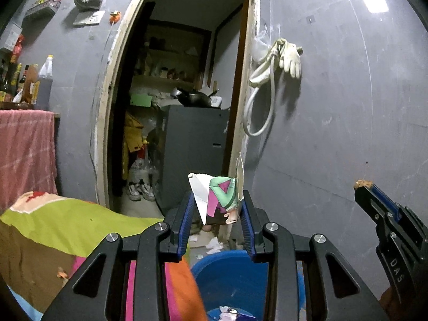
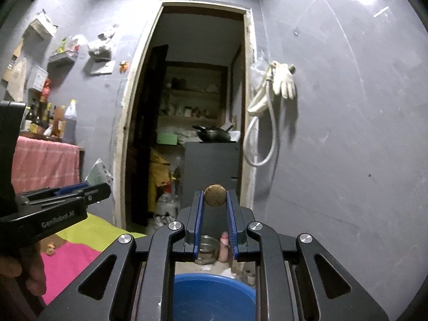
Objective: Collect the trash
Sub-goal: 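Carry wrapper and crumb over the blue bucket and open both grippers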
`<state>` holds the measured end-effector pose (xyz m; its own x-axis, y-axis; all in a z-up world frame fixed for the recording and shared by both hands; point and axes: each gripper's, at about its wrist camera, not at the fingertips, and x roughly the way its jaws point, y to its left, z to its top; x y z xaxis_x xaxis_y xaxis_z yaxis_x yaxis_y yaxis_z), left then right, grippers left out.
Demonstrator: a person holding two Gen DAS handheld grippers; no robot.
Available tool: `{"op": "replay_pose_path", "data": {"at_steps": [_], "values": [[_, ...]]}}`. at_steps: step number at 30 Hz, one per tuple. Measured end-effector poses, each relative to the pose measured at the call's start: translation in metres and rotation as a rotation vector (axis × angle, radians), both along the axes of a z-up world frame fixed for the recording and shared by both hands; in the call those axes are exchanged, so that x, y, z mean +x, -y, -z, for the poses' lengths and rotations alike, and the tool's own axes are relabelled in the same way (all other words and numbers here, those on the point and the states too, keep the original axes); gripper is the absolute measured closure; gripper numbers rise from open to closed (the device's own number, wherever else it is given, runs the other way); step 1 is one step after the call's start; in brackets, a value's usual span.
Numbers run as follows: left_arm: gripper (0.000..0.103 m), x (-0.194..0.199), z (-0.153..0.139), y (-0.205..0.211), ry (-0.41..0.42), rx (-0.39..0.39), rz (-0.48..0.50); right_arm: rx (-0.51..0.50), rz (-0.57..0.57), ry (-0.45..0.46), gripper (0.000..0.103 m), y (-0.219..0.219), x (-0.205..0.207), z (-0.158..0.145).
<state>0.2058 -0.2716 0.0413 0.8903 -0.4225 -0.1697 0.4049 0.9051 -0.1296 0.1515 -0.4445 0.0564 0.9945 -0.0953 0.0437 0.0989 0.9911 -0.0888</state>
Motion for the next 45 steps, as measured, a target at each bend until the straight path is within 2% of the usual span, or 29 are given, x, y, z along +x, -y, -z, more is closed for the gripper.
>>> {"op": "replay_pose_path", "data": {"at_steps": [14, 18, 27, 32, 39, 45], "values": [[0.074, 0.016, 0.042, 0.047, -0.107, 0.072, 0.044, 0.054, 0.026, -0.074, 0.088, 0.034, 0.013, 0.029], [0.074, 0.027, 0.055, 0.056, -0.177, 0.082, 0.056, 0.056, 0.024, -0.13, 0.088, 0.038, 0.022, 0.042], [0.074, 0.049, 0.085, 0.066, -0.325, 0.132, 0.07, 0.135, 0.003, -0.239, 0.088, 0.055, 0.036, 0.057], [0.073, 0.057, 0.098, 0.07, -0.383, 0.159, 0.095, 0.152, -0.011, -0.309, 0.088, 0.058, 0.048, 0.067], [0.072, 0.071, 0.108, 0.066, -0.473, 0.148, 0.104, 0.183, -0.035, -0.388, 0.088, 0.063, 0.062, 0.08], [0.069, 0.074, 0.102, 0.057, -0.507, 0.124, 0.119, 0.191, -0.037, -0.367, 0.086, 0.062, 0.059, 0.073]]}}
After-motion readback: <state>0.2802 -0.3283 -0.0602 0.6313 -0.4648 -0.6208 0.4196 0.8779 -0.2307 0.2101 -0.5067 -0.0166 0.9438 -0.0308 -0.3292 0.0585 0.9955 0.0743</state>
